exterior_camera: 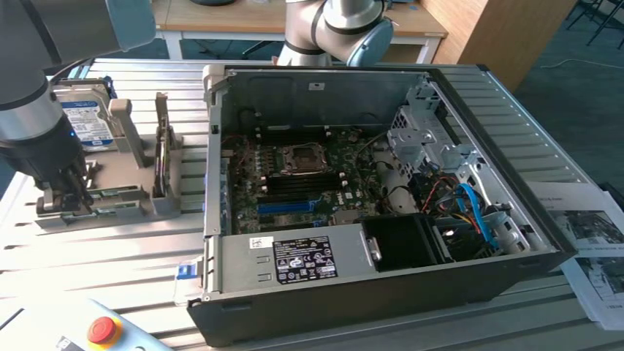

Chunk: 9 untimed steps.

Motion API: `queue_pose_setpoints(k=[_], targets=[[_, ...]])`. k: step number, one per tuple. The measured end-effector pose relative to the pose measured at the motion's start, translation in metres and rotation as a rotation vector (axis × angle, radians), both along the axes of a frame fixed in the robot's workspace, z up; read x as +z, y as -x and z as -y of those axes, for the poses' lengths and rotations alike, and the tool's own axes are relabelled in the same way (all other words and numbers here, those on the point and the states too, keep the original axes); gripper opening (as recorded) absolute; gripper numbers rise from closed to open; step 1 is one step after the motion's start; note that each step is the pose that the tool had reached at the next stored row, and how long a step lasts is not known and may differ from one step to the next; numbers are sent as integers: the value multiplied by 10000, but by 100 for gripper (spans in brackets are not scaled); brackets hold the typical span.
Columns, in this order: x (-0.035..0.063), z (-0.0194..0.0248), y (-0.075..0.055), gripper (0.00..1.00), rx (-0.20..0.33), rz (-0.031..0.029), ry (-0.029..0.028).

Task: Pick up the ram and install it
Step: 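Pick up the ram and move it above insertion slot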

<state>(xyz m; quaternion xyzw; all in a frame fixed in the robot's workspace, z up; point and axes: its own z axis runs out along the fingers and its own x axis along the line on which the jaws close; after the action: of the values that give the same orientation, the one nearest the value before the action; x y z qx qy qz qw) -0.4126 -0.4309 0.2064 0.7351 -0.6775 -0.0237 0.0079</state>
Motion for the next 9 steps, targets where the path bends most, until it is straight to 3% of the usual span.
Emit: queue_pose_setpoints(k=[9], targets=[[-13, 0, 0, 24, 0, -1, 1]])
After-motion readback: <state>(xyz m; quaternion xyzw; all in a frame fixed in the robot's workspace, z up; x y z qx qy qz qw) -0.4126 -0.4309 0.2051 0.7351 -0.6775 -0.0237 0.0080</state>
